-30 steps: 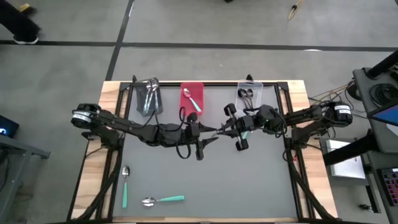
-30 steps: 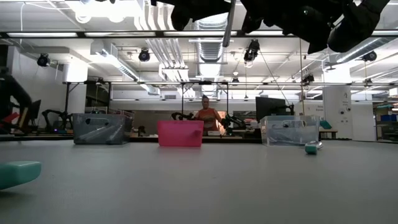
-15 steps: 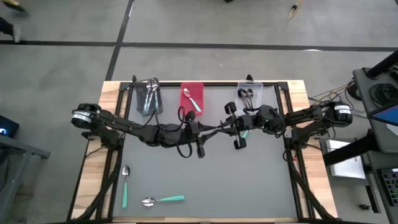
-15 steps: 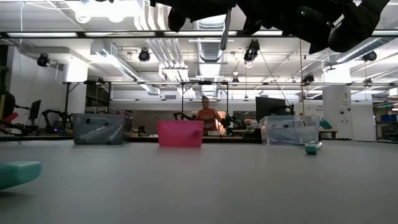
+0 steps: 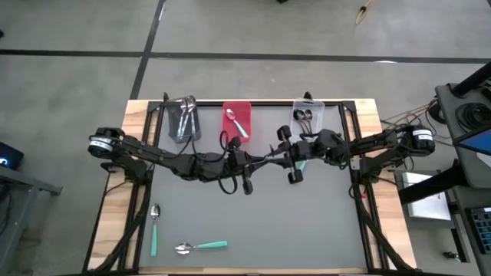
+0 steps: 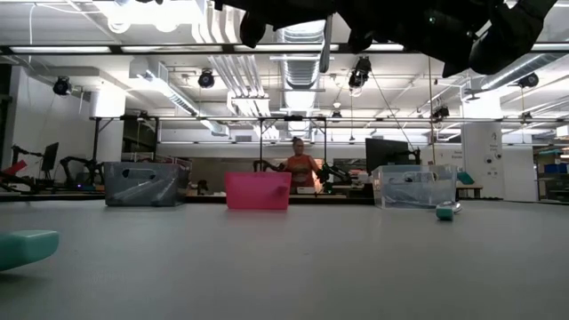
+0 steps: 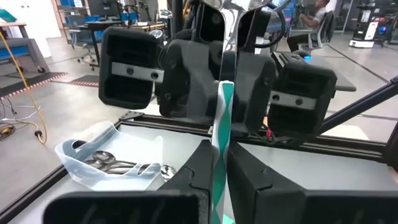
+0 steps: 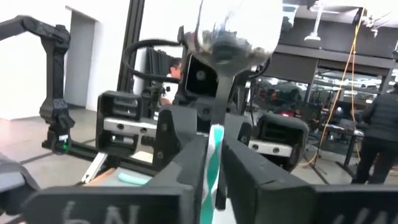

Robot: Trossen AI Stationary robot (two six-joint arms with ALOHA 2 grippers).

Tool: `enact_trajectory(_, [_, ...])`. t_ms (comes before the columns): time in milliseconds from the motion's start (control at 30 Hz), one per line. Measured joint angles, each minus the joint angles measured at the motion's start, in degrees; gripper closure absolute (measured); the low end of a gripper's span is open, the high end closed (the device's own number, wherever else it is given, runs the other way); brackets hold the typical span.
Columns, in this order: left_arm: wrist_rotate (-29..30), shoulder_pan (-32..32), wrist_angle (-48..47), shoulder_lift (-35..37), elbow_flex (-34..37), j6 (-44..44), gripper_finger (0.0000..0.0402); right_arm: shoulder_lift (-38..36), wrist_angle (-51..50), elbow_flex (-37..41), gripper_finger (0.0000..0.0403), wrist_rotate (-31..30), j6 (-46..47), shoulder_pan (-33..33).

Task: Sort silverware by color (type)
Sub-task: Put the blue patterned spoon into the black bin

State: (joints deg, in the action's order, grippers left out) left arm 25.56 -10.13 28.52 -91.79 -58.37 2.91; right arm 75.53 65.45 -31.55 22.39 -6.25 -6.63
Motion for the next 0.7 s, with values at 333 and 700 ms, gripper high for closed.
enact_trajectory(333, [3.8,0.0,-4.6,1.8,0.0,1.2,0.0395,-1.4,-3.5,0.0,0.0256,-2.5,1.4,-1.5])
enact_trajectory(700, [9.9,3.5,-33.0,12.5,0.0,15.7,0.0395,-7.1,-17.7,-0.6,0.0236,-13.3,2.8,-3.9])
